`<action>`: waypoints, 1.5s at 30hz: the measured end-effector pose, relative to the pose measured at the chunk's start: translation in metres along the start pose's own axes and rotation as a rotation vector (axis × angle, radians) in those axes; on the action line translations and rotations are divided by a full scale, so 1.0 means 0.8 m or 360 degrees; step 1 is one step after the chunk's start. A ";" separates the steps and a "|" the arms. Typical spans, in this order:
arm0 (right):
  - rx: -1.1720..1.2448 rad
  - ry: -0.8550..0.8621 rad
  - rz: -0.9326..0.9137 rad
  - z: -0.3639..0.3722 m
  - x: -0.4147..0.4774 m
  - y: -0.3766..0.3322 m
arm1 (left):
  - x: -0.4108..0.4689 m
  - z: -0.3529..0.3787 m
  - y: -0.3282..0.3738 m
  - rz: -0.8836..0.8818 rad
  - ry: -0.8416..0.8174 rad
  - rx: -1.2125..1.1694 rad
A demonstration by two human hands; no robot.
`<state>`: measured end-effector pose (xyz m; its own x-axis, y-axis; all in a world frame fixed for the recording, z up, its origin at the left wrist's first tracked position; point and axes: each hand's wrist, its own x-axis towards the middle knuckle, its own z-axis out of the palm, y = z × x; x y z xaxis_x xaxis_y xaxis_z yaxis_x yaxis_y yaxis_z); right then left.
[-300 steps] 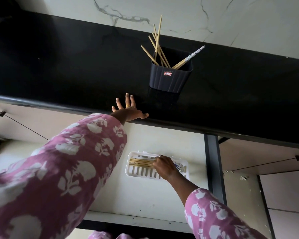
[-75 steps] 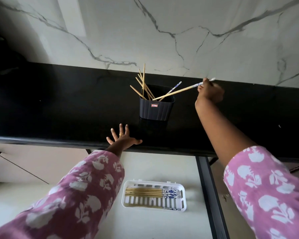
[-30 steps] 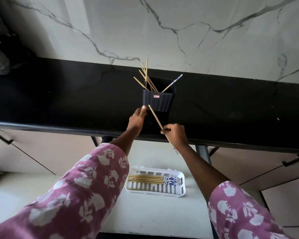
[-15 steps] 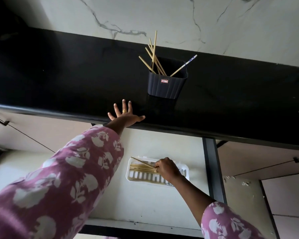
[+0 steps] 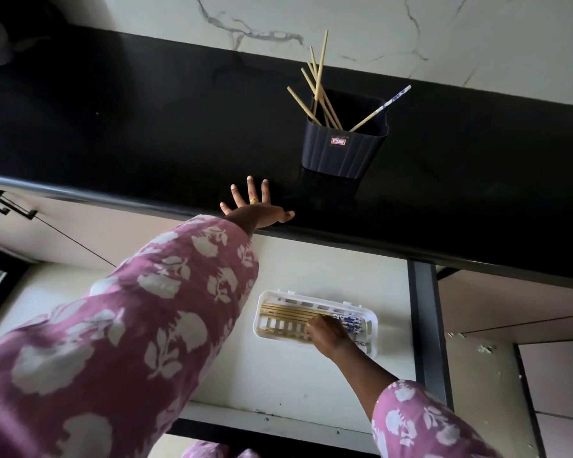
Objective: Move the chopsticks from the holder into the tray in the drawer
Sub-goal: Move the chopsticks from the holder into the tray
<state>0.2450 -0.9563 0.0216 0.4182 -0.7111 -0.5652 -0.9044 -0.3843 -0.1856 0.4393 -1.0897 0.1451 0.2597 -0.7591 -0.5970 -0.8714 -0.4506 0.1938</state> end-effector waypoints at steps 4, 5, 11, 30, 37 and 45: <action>-0.0066 -0.0022 -0.0107 -0.002 0.004 -0.002 | 0.000 0.001 0.000 0.0007 0.0017 -0.0001; -0.0069 -0.0026 -0.0125 -0.003 0.004 -0.002 | -0.001 0.001 0.000 0.0012 0.0024 -0.0006; -0.0125 0.0058 -0.0175 0.001 0.006 0.007 | 0.000 0.003 -0.002 0.0015 0.0040 -0.0014; -0.0213 0.2007 -0.0515 -0.243 0.050 0.032 | 0.000 0.005 -0.002 0.0012 0.0067 -0.0033; 0.0259 0.1971 -0.0283 -0.364 0.084 -0.001 | 0.004 0.002 -0.004 0.0028 0.0020 -0.0045; 0.0395 0.1440 0.0080 -0.410 0.124 -0.029 | 0.001 -0.003 -0.002 0.0021 -0.0004 -0.0034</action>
<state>0.3353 -1.2115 0.2332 0.1913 -0.9509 0.2432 -0.8718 -0.2784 -0.4030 0.4418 -1.0903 0.1461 0.2469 -0.7639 -0.5962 -0.8656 -0.4504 0.2186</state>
